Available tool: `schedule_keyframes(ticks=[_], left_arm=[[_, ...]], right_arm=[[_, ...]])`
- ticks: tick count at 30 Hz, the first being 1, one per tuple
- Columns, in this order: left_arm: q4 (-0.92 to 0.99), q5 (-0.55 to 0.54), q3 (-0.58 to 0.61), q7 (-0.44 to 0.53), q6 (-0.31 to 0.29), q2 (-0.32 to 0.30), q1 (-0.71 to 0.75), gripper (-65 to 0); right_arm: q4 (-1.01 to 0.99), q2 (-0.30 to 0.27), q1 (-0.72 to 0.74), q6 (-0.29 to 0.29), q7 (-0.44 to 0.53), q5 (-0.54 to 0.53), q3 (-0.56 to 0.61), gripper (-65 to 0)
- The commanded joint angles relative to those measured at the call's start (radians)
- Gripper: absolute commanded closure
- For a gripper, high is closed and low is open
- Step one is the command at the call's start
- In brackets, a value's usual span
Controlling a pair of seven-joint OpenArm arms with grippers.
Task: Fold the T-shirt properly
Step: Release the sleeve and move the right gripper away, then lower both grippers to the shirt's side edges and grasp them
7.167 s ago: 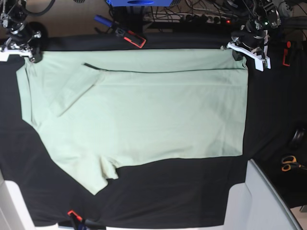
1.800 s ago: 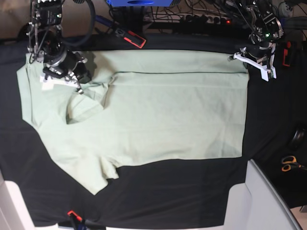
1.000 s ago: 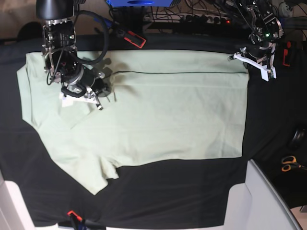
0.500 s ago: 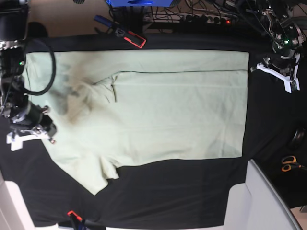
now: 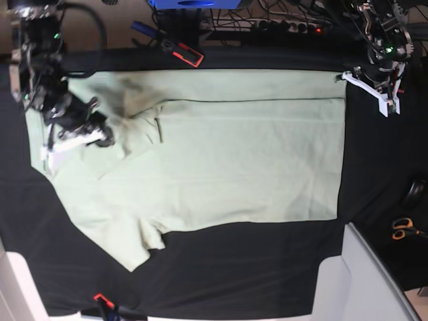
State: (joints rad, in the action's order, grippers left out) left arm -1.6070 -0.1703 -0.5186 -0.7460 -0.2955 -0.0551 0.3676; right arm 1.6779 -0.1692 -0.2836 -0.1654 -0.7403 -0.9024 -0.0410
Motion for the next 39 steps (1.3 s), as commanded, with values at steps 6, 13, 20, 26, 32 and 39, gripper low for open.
schedule_keyframes(ticks=[6, 13, 20, 26, 32, 39], left_arm=[[-0.029, -0.005, 0.005, 0.023, 0.002, 0.018, 0.024, 0.0], [-0.020, 0.002, 0.015, 0.021, 0.002, -0.036, -0.029, 0.0], [0.096, 0.002, 0.062, 0.018, 0.002, -0.147, -0.147, 0.0], [0.276, 0.002, 0.062, 0.018, 0.002, -0.203, -0.319, -18.8], [0.362, 0.002, 0.062, 0.021, 0.002, -0.228, -0.451, -52.9], [0.526, 0.004, 0.239, 0.023, 0.002, -0.274, -0.612, -55.3]], right_arm=[[0.023, 0.067, -0.088, 0.007, 0.009, 0.016, 0.000, 0.0], [-0.008, -0.040, 0.070, 0.007, 0.003, 0.262, -0.004, 0.0], [-0.246, -0.148, 0.306, 0.017, 0.011, 0.282, -0.007, -0.3], [-0.534, -0.192, 0.492, 0.221, 0.107, 0.285, -0.007, -0.6], [-0.729, -0.195, 0.591, 0.313, 0.130, 0.286, -0.003, -14.7], [-0.892, -0.224, 0.677, 0.402, 0.201, 0.288, 0.000, -44.0]])
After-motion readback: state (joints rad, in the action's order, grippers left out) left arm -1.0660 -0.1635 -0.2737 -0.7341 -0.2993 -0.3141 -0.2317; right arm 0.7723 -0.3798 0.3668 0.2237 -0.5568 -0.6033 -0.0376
